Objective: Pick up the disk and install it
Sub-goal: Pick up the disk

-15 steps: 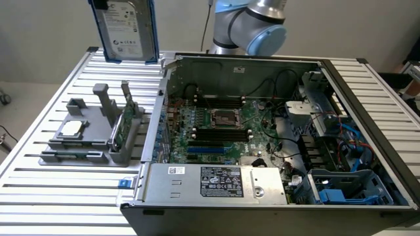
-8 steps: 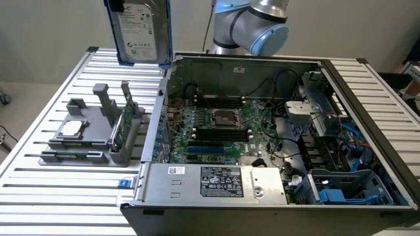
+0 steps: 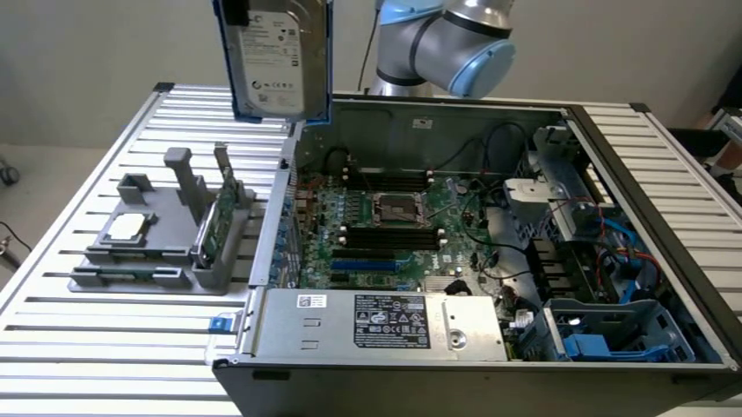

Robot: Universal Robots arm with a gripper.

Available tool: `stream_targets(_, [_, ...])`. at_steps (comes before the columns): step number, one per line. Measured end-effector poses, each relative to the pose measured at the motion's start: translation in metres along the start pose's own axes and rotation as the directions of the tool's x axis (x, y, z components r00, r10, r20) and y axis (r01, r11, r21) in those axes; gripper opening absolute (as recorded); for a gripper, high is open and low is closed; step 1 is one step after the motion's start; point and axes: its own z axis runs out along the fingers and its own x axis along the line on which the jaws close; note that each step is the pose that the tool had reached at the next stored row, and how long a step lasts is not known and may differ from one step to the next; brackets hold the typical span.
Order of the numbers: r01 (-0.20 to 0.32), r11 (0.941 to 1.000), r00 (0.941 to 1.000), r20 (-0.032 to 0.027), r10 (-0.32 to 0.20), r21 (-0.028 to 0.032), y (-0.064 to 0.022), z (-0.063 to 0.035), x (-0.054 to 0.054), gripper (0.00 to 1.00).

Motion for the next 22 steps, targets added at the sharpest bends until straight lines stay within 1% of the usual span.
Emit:
stream_targets(4, [0.0, 1.0, 1.0, 0.0005, 0.0, -0.0015, -0.0182, -0.0021, 0.006, 0.33])
stream_targets(9, [0.0, 1.0, 1.0, 0.0042, 0.0, -0.002, -0.0391, -0.0043, 0.014, 0.33])
stream_targets(10, [0.0, 1.0, 1.0, 0.0047, 0.0, -0.0019, -0.0424, -0.0049, 0.016, 0.33])
stream_targets(14, [0.0, 1.0, 1.0, 0.0056, 0.0, -0.002, -0.048, -0.0052, 0.026, 0.33])
stream_targets(16, [0.0, 1.0, 1.0, 0.0063, 0.0, -0.002, -0.0525, -0.0051, 0.031, 0.33])
stream_targets(18, [0.0, 1.0, 1.0, 0.0074, 0.0, -0.002, -0.0596, -0.0053, 0.035, 0.33])
stream_targets(22, [0.0, 1.0, 0.9999, 0.0113, 0.0, -0.0025, -0.0767, -0.0061, 0.041, 0.33])
